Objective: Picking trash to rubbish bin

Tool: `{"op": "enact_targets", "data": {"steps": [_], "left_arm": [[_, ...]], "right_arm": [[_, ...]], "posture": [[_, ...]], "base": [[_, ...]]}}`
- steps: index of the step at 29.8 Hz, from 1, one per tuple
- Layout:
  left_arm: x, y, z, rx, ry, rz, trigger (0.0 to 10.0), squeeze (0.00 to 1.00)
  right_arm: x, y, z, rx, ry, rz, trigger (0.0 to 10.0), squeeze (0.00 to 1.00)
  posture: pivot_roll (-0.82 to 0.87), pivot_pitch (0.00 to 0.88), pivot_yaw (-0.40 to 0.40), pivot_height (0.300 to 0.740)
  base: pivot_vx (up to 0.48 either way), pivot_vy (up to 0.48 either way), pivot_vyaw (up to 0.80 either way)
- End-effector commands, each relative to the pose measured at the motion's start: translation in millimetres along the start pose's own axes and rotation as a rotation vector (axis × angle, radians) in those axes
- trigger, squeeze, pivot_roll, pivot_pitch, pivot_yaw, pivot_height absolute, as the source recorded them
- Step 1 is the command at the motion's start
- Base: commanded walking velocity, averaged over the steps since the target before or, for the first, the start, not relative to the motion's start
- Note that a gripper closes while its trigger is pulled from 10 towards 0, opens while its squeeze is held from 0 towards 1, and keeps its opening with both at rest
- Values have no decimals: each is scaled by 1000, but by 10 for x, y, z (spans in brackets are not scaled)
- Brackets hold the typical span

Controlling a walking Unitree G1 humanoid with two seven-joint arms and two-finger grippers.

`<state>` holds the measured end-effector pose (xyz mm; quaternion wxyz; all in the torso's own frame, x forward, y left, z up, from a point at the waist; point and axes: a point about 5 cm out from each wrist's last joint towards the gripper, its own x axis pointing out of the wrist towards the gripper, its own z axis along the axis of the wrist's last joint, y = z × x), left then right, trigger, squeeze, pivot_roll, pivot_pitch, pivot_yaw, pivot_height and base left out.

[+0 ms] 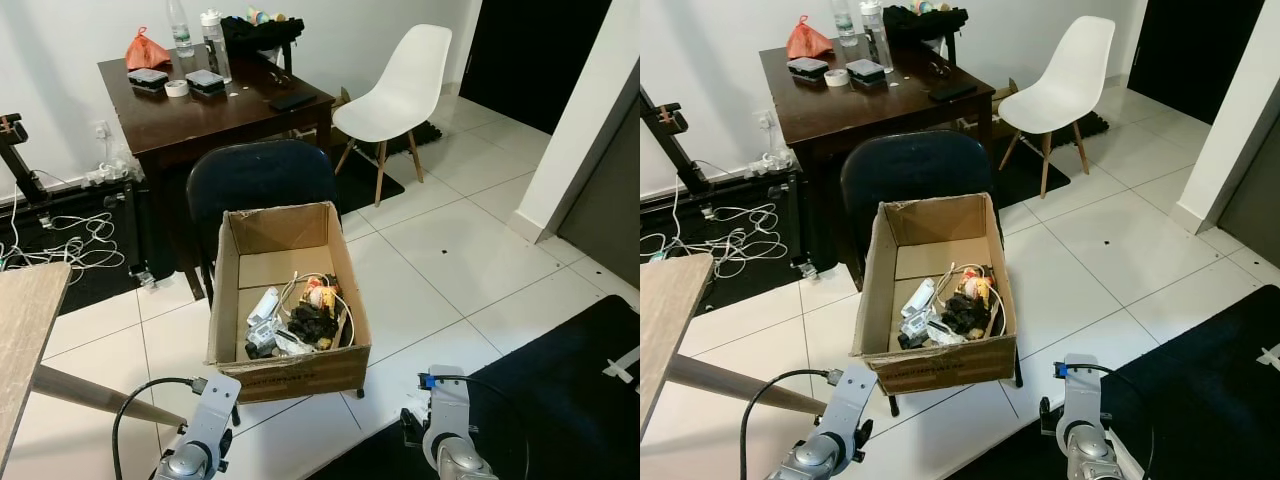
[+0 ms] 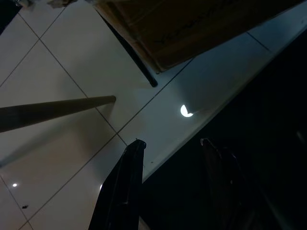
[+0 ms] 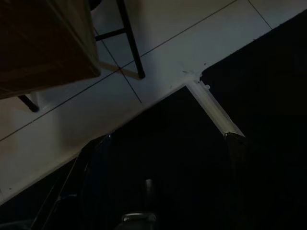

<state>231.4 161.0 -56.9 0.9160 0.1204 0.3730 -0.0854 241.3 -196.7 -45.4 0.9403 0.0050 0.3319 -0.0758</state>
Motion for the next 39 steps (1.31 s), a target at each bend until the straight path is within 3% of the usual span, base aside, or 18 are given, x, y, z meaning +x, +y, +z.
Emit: {"op": "enact_targets", "data": {"steps": [1, 16, 21, 24, 30, 39], "left_arm": [[-19, -26, -94, -3, 30, -8, 10000, 0], [-31, -18, -149, 47, 53, -25, 10000, 0], [-29, -9, -140, 33, 49, -11, 10000, 0], [-36, 8, -163, -46, 48, 45, 10000, 0], [-81, -52, -295, -50, 60, 47, 10000, 0], [-107, -69, -369, -46, 72, 51, 10000, 0]], "right_arm": [[-14, 26, -59, 27, 19, 1, 10000, 0], [-18, -1, -76, 20, 29, -6, 10000, 0], [-19, 7, -80, -8, 30, 4, 10000, 0], [-19, 47, -84, -78, 39, 53, 10000, 0], [-12, 42, -73, -123, 48, 73, 10000, 0], [0, 18, -32, -112, 37, 59, 10000, 0]], "posture": [[55, 22, 63, 740], [41, 23, 87, 740], [25, 26, 34, 740], [45, 34, -52, 740], [59, 40, -87, 740], [46, 45, -68, 740]], "base": [[0, 0, 0], [0, 0, 0], [0, 0, 0], [0, 0, 0], [0, 0, 0], [0, 0, 0]]}}
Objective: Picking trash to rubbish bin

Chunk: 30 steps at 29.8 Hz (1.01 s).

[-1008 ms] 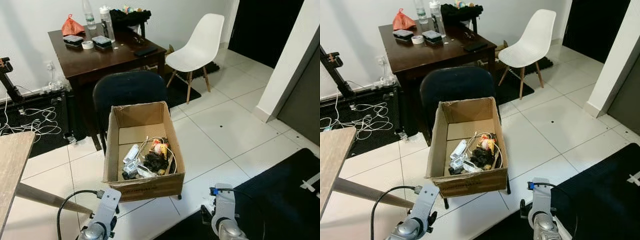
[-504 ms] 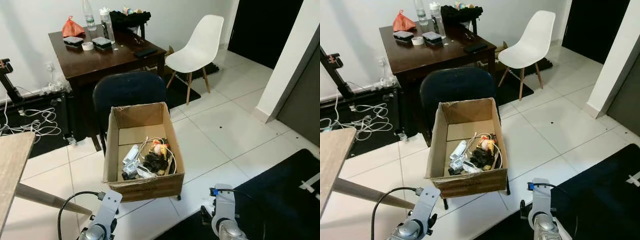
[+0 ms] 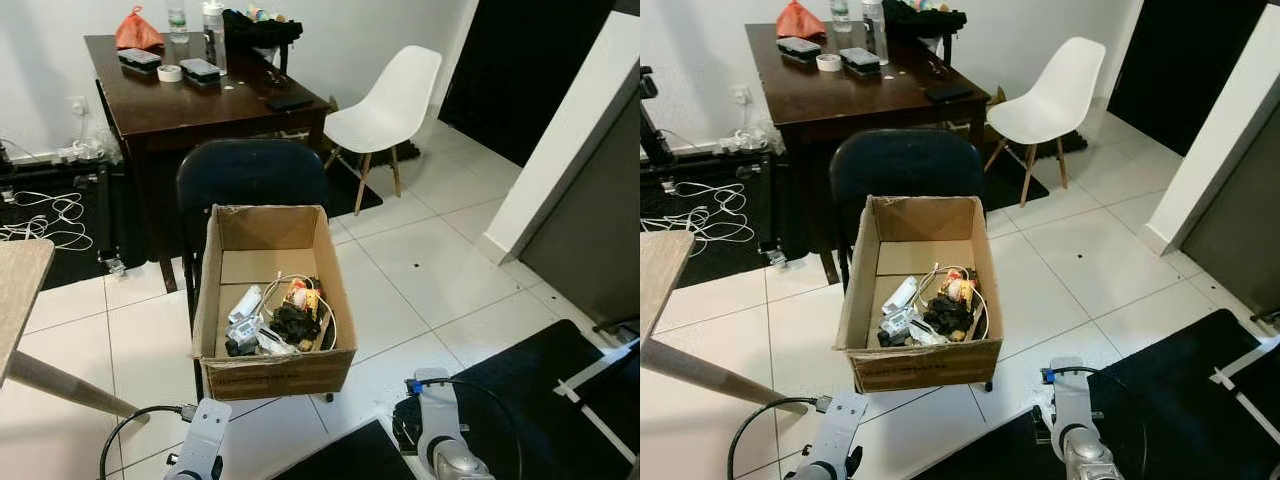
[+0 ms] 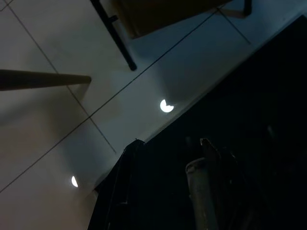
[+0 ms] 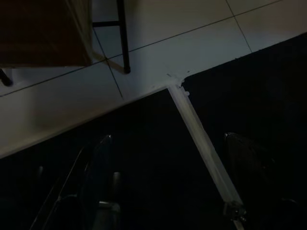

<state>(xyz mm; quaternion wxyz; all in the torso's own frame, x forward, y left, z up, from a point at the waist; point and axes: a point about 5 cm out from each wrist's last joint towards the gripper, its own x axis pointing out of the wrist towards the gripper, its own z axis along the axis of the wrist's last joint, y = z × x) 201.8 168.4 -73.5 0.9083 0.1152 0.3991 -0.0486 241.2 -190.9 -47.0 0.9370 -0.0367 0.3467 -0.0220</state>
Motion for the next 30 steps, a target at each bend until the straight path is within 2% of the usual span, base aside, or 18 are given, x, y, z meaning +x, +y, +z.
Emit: {"op": "enact_targets", "data": {"steps": [1, 5, 13, 17, 30], "left_arm": [[-9, -39, -39, -6, 11, -5, 10000, 0], [-1, -56, -12, -8, 6, -11, 10000, 0], [1, -103, 10, 56, -4, -49, 10000, 0], [-1, -87, 4, 38, -5, -37, 10000, 0], [-8, -123, -24, 55, 4, -52, 10000, 0]], "right_arm": [[-4, -38, -21, 5, 13, -13, 10000, 0], [-9, -65, -32, 20, 14, -23, 10000, 0], [-23, -94, -81, 31, 32, -30, 10000, 0], [-20, -73, -82, 24, 39, -11, 10000, 0], [-27, -85, -110, 35, 49, -14, 10000, 0]], "posture": [[46, 45, -68, 740], [39, 47, -62, 740], [52, 51, -56, 740], [52, 51, -56, 740], [51, 51, -52, 740]], "base": [[0, 0, 0], [0, 0, 0], [0, 0, 0], [0, 0, 0], [0, 0, 0]]}}
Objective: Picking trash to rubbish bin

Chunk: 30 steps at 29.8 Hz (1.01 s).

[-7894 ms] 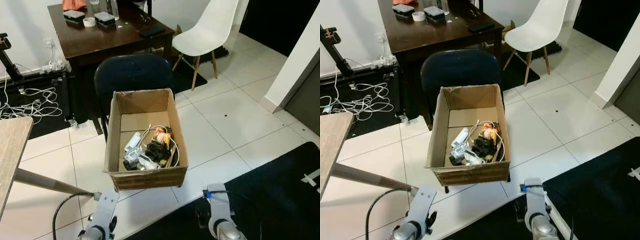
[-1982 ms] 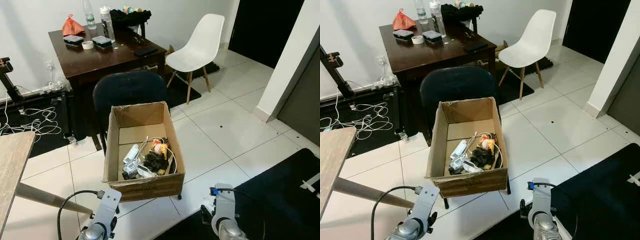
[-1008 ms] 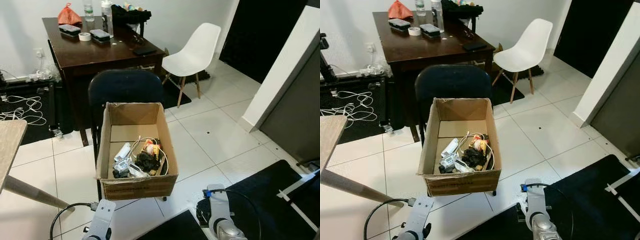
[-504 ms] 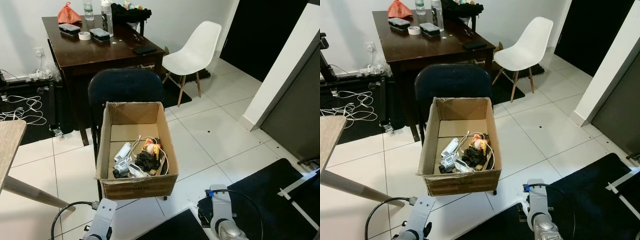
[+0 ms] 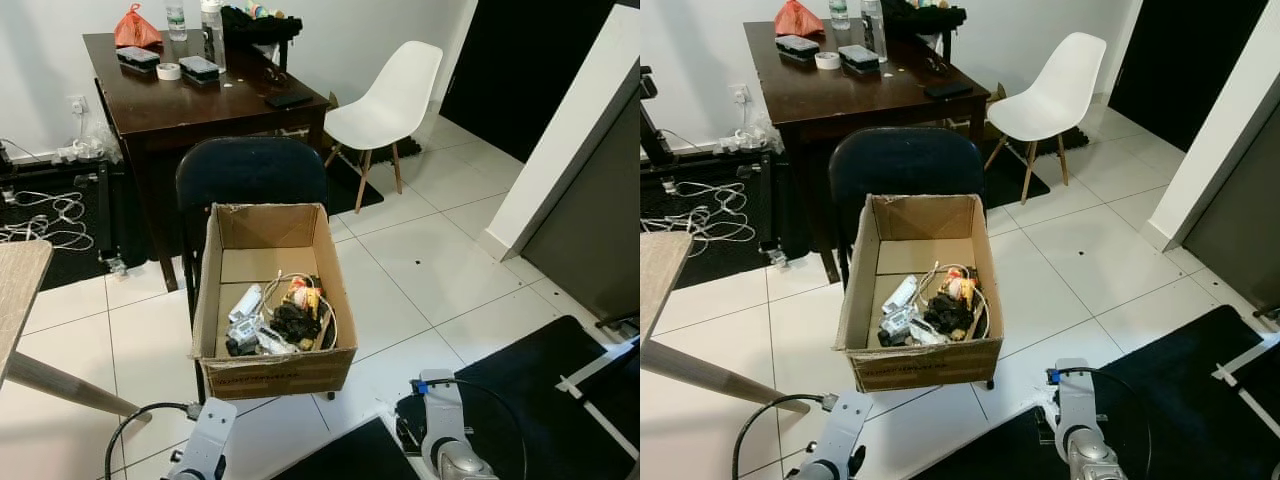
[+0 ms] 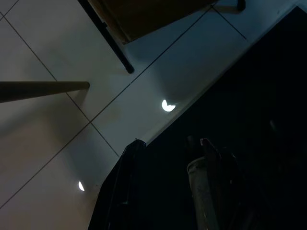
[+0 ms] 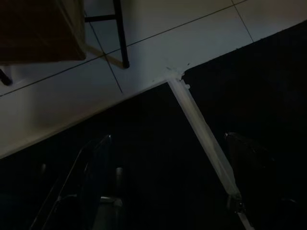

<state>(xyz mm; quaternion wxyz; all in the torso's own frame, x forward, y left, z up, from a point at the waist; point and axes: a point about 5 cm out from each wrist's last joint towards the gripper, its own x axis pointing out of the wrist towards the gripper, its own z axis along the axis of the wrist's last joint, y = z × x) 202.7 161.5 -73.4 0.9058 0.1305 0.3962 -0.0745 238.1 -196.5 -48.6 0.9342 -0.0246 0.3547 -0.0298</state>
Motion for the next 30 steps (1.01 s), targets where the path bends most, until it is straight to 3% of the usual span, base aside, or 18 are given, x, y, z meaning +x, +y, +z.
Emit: {"op": "enact_targets", "data": {"steps": [1, 30], "left_arm": [[-11, -65, -41, 6, 10, -19, 10000, 0], [-28, -106, -104, 4, 27, -32, 10000, 0]], "right_arm": [[-17, -39, -76, 8, 33, -8, 10000, 0], [-25, -21, -114, 11, 47, 6, 10000, 0]], "posture": [[55, 50, -53, 740], [64, 12, -40, 740]], "base": [[0, 0, 0], [0, 0, 0]]}}
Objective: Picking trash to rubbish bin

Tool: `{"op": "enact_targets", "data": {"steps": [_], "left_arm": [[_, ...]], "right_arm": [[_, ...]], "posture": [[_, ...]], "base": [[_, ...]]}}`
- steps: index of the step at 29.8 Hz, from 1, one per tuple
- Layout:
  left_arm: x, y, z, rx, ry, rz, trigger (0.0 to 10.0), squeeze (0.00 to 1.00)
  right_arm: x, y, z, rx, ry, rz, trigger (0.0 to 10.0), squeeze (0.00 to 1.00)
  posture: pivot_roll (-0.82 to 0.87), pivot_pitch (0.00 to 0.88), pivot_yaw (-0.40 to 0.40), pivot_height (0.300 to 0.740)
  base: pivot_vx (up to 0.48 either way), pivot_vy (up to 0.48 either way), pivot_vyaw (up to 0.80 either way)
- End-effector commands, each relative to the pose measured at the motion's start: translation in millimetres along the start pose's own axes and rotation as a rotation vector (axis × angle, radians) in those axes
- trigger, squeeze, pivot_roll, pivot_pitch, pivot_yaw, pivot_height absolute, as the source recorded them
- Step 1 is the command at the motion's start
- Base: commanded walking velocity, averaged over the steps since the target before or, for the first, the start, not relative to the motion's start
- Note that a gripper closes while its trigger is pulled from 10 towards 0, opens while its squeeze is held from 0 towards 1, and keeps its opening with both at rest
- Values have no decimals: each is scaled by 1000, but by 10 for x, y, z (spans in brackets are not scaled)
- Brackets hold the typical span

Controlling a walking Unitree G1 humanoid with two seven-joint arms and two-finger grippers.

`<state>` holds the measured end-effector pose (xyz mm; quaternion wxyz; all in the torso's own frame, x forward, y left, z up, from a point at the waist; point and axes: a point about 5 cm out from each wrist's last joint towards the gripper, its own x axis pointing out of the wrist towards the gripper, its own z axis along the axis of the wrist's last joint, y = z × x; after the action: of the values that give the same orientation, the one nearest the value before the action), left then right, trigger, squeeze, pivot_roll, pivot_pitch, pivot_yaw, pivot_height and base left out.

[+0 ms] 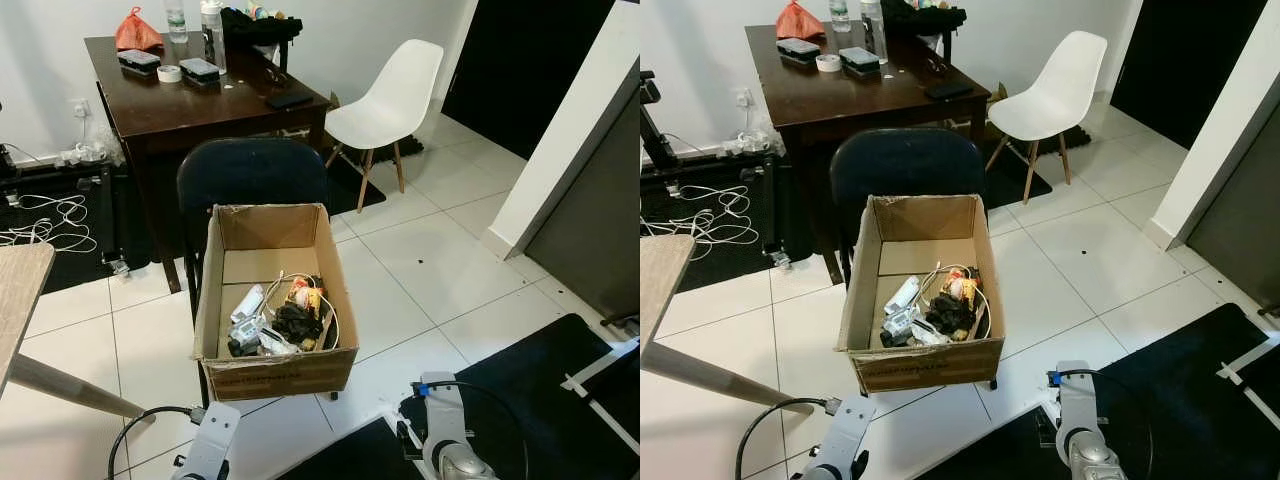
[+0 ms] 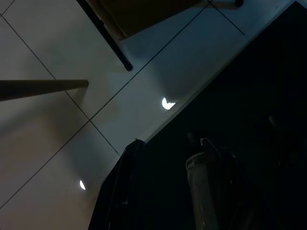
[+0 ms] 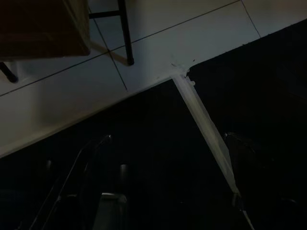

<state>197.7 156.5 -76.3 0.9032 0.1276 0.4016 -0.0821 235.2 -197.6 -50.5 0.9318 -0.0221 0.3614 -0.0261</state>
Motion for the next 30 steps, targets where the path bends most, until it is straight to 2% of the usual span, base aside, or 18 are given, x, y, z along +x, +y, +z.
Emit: {"op": "enact_targets", "data": {"steps": [1, 15, 30], "left_arm": [[-16, -42, -64, 4, 17, -14, 10000, 0], [-12, -16, -49, -36, 12, 4, 10000, 0], [-24, -16, -88, -36, 21, 0, 10000, 0]], "right_arm": [[-16, -9, -80, 10, 33, -3, 10000, 0], [-17, 0, -88, -4, 37, 6, 10000, 0], [-21, 18, -109, -13, 44, 7, 10000, 0]], "posture": [[64, 12, -40, 740], [77, 2, -42, 740], [69, 16, -40, 740]], "base": [[0, 0, 0], [0, 0, 0], [0, 0, 0]]}}
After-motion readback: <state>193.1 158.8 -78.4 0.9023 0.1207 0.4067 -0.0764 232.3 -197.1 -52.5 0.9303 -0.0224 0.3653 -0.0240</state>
